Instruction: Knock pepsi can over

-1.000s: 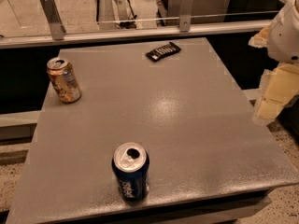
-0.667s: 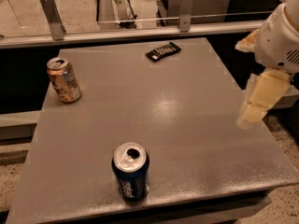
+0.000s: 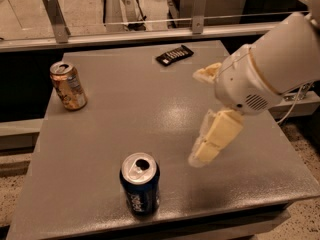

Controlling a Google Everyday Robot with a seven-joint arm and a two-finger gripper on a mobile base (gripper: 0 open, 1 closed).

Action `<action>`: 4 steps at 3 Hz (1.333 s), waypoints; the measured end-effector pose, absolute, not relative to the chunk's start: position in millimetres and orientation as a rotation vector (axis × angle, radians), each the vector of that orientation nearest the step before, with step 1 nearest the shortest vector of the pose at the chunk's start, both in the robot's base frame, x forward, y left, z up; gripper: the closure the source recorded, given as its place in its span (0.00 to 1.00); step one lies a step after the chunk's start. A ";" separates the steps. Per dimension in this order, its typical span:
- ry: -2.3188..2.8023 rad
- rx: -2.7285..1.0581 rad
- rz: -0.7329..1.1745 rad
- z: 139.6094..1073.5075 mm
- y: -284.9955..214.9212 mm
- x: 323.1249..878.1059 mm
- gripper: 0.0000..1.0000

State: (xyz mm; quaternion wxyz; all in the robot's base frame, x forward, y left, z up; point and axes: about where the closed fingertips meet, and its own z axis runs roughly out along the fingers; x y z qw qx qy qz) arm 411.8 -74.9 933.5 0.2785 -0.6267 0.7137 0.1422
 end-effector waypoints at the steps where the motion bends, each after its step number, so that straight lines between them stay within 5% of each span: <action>1: 1.800 -1.721 0.573 914.1 -21.3 385.6 0.00; 3: 1.669 -1.769 0.836 880.0 27.7 341.1 0.00; 4: 1.650 -1.754 0.886 874.2 36.2 333.4 0.16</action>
Offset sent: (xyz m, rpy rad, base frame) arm -0.0810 0.1181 -0.0651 0.2952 0.1898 0.3113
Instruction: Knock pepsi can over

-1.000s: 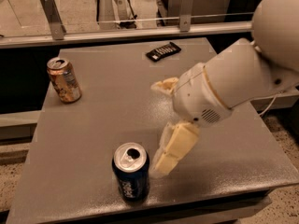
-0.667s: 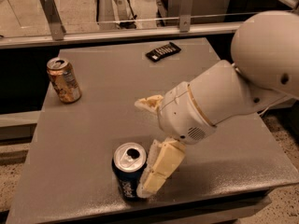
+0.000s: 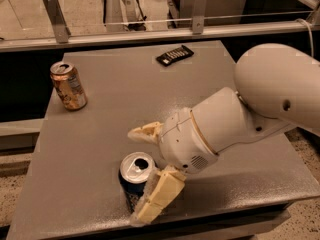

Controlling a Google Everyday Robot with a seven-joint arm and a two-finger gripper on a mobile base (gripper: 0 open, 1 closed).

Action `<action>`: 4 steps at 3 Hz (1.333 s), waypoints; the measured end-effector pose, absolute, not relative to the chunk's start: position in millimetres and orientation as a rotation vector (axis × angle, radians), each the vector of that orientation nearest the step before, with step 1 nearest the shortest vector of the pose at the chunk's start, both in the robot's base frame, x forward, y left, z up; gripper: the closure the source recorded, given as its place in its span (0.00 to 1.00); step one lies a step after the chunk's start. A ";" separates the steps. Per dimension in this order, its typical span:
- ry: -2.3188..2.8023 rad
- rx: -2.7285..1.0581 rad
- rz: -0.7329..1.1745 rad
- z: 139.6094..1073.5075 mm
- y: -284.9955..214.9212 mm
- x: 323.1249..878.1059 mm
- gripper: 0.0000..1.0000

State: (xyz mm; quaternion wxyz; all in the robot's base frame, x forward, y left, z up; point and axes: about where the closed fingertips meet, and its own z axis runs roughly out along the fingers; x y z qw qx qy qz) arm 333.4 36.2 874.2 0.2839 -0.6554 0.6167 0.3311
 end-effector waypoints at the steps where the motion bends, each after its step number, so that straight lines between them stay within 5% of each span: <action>1: 1.654 -1.724 0.893 874.8 34.8 334.6 0.38; 3: 1.697 -1.648 0.739 910.6 2.9 379.6 0.85; 4: 1.759 -1.652 0.628 932.5 -23.4 409.9 1.00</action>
Offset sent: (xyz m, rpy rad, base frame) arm 0.0442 -0.0346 0.0315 0.0269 -0.0583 -0.1429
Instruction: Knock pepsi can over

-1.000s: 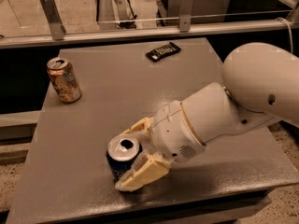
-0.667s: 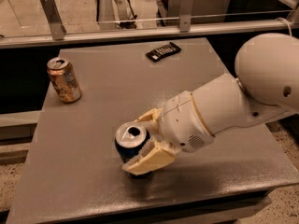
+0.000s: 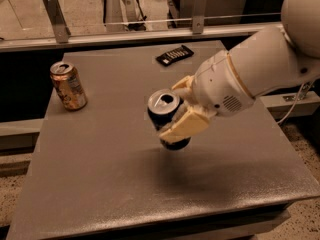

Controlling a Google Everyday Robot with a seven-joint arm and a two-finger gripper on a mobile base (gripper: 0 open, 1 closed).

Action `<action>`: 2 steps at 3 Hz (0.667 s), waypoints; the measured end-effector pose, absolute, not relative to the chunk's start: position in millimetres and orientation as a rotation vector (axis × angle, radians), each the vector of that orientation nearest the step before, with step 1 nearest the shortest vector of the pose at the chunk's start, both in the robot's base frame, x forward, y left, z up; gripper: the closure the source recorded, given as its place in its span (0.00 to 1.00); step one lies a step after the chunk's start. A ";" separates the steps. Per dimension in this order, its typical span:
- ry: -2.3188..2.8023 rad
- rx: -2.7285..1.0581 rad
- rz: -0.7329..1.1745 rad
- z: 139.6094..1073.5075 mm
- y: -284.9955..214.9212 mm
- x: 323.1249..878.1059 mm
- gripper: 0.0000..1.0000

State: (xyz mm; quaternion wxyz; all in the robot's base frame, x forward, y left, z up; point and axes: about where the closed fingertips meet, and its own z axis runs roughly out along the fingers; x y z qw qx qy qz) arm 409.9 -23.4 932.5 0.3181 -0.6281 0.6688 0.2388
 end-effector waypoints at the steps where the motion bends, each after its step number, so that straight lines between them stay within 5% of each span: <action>1: 1.895 -1.703 0.499 942.1 -54.6 436.2 1.00; 2: 2.040 -1.801 0.346 936.7 -79.8 449.1 1.00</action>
Offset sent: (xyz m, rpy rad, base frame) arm 0.0660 -0.1217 -0.0078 -0.7042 0.0470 -0.1266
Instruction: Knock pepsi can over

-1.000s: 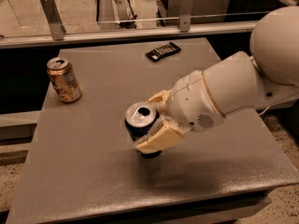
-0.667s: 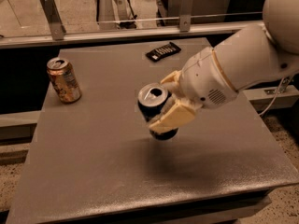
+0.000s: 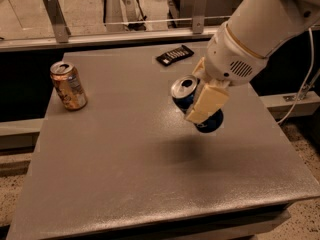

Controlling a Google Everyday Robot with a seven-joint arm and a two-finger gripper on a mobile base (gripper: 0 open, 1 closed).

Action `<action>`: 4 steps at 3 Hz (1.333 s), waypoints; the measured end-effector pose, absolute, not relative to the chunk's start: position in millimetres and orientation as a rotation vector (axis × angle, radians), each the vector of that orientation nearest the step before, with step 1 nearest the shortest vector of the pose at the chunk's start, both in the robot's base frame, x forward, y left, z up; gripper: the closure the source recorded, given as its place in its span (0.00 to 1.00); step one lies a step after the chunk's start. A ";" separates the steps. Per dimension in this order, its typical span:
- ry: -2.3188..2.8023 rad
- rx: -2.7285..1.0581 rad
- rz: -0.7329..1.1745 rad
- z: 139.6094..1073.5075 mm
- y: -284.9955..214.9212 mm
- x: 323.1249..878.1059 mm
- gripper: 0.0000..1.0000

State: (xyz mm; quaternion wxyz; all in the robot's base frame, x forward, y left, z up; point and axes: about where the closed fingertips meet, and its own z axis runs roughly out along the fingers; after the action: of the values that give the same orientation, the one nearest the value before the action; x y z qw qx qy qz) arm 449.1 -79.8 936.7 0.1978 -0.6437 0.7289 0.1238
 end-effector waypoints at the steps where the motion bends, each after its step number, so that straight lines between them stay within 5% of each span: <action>1: 2.161 -1.885 0.173 917.9 -98.1 459.6 1.00; 4: 2.241 -1.893 0.060 881.5 -78.8 473.6 0.35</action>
Offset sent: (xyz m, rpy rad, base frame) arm 0.0274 -0.0286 -0.0664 -0.4234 0.0574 -0.0695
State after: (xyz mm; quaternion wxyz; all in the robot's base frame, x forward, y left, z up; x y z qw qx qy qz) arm 473.6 -78.8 881.5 0.1034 -0.6418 0.7596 0.0204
